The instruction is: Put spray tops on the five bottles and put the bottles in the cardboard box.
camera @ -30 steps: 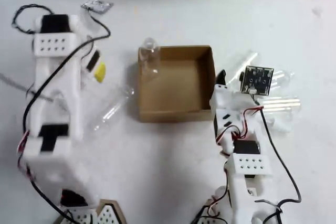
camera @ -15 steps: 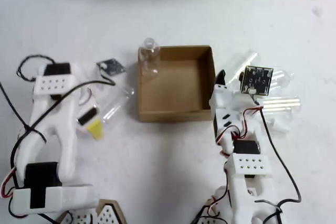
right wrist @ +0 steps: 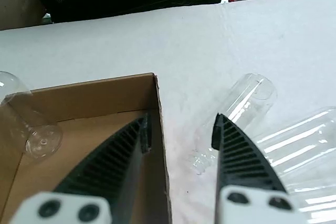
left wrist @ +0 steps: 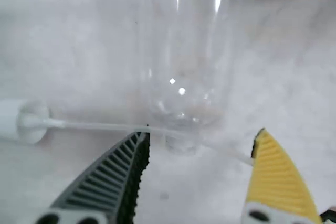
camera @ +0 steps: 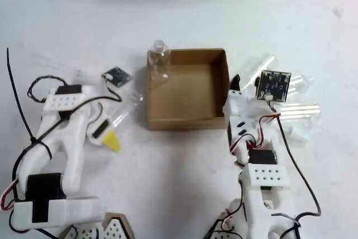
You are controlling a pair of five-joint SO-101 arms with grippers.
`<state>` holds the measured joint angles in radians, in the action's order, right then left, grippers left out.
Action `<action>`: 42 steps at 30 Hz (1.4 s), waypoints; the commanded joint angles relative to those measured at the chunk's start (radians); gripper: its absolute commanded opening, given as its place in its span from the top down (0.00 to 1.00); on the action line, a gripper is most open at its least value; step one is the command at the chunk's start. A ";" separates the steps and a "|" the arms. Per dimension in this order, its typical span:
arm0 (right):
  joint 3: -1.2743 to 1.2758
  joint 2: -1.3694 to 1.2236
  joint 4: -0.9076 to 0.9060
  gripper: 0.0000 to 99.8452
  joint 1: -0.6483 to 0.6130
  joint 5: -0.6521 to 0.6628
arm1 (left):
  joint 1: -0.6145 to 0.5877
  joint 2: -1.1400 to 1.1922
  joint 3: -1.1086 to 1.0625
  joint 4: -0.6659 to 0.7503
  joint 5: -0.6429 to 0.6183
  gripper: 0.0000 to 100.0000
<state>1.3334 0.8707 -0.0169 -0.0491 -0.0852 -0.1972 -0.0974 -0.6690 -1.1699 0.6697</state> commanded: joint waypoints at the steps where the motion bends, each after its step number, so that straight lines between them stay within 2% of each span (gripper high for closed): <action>1: -0.009 0.002 0.019 0.83 -0.004 -0.006 | -0.013 -0.045 0.005 0.015 -0.009 0.76; 6: -0.009 0.002 0.019 0.83 -0.004 -0.006 | -0.013 -0.045 0.003 0.049 -0.015 0.81; 16: -0.009 0.001 0.019 0.83 -0.004 -0.006 | -0.010 -0.044 -0.009 0.060 -0.018 0.81; 21: -0.009 0.001 0.019 0.83 -0.004 -0.006 | 0.038 -0.045 -0.080 0.132 -0.018 0.80; 25: -0.009 -0.001 0.019 0.83 -0.004 -0.006 | 0.053 -0.053 -0.084 0.137 -0.018 0.81; 28: -0.009 -0.001 0.019 0.83 -0.004 -0.006 | 0.047 -0.053 -0.084 0.137 -0.018 0.86; 32: -0.009 -0.001 0.019 0.83 -0.004 -0.006 | 0.047 -0.054 -0.083 0.135 -0.014 0.98; 35: -0.009 -0.001 0.019 0.83 -0.004 -0.006 | 0.047 -0.054 -0.083 0.132 -0.018 0.97; 38: -0.009 -0.001 0.019 0.83 -0.004 -0.006 | 0.047 -0.056 -0.031 0.057 -0.018 0.98; 42: -0.009 0.002 0.019 0.83 -0.004 -0.006 | 0.045 -0.056 0.167 -0.229 -0.012 0.98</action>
<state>1.3334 0.8692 -0.0169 -0.0476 -0.0852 -0.1619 -0.0990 -0.6981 -1.1469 0.6605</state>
